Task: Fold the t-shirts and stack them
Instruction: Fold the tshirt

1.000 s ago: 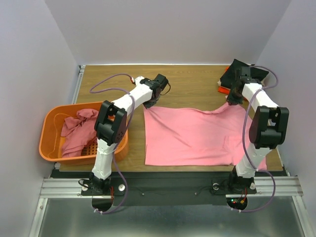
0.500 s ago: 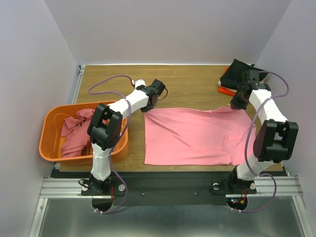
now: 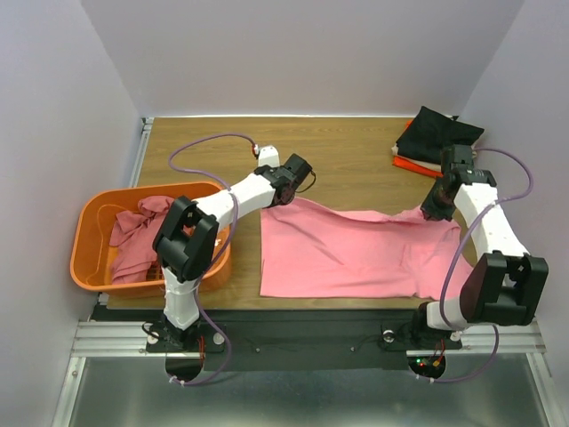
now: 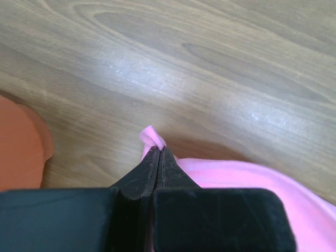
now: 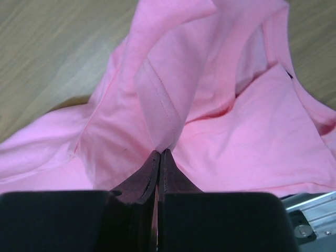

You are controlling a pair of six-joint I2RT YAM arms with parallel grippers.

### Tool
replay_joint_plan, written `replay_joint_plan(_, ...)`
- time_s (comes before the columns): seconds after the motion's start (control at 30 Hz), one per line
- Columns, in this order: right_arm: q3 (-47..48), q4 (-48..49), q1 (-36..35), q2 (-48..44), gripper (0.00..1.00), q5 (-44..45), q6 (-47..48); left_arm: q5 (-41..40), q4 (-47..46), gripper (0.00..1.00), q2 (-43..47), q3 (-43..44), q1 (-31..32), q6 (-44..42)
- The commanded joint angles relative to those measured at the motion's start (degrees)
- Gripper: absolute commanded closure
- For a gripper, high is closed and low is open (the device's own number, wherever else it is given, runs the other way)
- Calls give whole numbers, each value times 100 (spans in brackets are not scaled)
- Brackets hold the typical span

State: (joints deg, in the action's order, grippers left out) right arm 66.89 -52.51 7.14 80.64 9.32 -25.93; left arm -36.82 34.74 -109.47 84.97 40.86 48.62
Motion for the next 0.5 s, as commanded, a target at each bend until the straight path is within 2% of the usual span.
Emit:
replay_joint_plan(0.0,-62,-312,42,-355,100,403,9,-484,-46,100,584,-348,211,-81)
replay_joint_plan(0.27,-89,-769,51,-716,100,764,150,-686,-73,100,918,-824,695,94)
replay_joint_plan(0.47,16,-936,51,-857,100,703,115,-809,111,100,1068,-1175,976,305)
